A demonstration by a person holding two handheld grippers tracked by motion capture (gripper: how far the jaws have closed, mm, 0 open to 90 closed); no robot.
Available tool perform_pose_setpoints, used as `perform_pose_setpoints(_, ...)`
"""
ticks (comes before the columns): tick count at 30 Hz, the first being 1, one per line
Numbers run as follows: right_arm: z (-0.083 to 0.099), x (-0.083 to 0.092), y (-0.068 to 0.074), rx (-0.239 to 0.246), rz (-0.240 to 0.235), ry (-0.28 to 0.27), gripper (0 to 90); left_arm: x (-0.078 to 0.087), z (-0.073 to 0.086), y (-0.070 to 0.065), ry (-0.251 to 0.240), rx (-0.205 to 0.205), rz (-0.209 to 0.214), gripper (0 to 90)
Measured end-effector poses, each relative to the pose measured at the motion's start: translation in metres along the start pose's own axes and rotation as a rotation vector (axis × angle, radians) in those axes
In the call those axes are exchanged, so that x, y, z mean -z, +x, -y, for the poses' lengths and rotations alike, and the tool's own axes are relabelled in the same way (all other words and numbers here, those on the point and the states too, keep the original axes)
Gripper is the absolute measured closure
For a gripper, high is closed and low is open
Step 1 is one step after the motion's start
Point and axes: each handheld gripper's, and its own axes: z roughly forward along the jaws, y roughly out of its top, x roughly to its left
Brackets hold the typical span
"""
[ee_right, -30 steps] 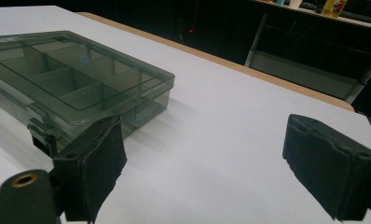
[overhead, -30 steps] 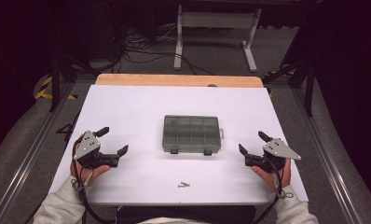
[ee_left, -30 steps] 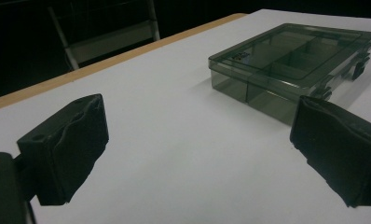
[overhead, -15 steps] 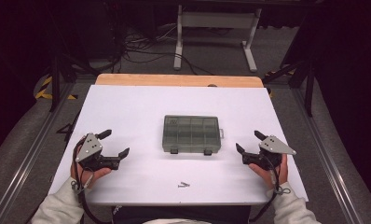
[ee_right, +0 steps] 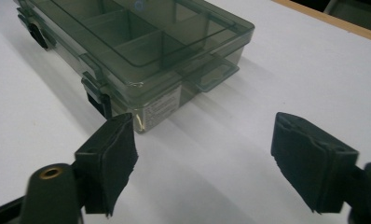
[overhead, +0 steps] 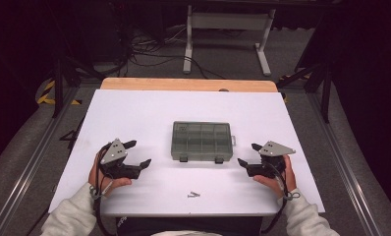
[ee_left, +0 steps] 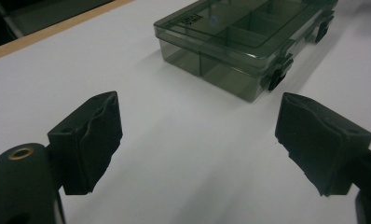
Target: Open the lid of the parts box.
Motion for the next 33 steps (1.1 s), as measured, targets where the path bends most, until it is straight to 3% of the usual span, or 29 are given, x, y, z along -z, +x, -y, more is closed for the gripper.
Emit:
perform_pose_setpoints(5, -0.007, -0.010, 0.010, 0.039, -0.036, 0.047, 40.6, -0.018, -0.006, -0.003, 0.061, -0.005, 0.029, 25.3)
perform_pose_setpoints(8, -0.010, -0.014, 0.013, 0.050, -0.057, 0.069, 48.9, -0.030, -0.013, -0.006, 0.075, -0.014, 0.073, 34.1)
perform_pose_setpoints(13, -0.013, -0.020, 0.014, 0.041, -0.099, 0.085, 58.2, -0.043, -0.020, -0.011, 0.101, -0.041, 0.115, 48.4)
perform_pose_setpoints(20, -0.014, -0.023, 0.014, 0.038, -0.148, 0.087, 66.0, -0.062, -0.026, -0.016, 0.123, -0.042, 0.195, 58.8)
perform_pose_setpoints(24, -0.013, -0.024, 0.013, 0.031, -0.163, 0.091, 68.2, -0.067, -0.027, -0.018, 0.133, -0.043, 0.187, 63.8)
perform_pose_setpoints(27, -0.013, -0.023, 0.013, 0.029, -0.168, 0.088, 69.6, -0.067, -0.026, -0.016, 0.138, -0.030, 0.203, 65.8)
perform_pose_setpoints(33, -0.014, -0.022, 0.013, 0.036, -0.166, 0.077, 71.4, -0.066, -0.026, -0.016, 0.133, -0.027, 0.204, 65.9)
